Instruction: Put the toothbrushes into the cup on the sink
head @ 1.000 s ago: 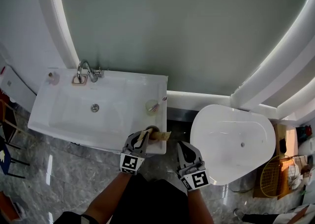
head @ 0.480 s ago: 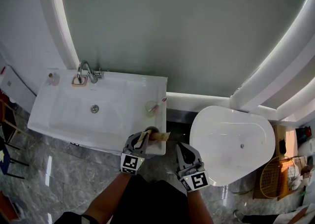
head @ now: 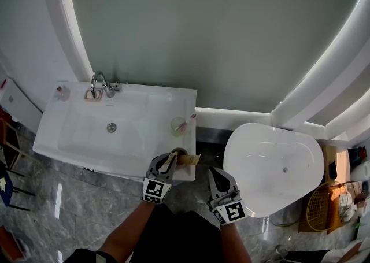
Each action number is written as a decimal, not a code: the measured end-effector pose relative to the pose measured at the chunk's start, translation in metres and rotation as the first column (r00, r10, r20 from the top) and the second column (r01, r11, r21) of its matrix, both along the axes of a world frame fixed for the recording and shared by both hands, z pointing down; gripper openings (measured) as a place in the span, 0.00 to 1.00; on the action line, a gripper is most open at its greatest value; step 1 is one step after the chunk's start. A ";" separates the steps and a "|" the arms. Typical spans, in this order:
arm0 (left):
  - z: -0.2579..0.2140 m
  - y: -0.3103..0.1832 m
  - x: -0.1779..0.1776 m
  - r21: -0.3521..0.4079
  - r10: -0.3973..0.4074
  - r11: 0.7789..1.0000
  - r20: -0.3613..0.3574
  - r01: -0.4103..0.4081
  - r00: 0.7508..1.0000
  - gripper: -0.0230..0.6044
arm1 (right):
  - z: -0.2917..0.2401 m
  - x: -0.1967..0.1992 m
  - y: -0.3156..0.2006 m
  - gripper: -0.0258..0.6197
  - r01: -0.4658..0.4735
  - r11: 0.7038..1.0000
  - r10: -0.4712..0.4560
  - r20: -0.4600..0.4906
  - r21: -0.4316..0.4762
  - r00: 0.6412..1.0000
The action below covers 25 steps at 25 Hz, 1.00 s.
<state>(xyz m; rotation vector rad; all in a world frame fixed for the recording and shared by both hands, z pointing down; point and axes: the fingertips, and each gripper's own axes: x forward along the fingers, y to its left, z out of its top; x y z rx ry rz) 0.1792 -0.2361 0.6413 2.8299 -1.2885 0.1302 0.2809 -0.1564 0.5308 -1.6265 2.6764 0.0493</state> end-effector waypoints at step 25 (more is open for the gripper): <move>-0.002 0.036 0.020 0.025 0.154 0.988 -0.013 -0.153 0.988 0.47 | -0.004 -0.005 0.001 0.08 0.003 1.000 -0.003 0.021 -0.004 1.000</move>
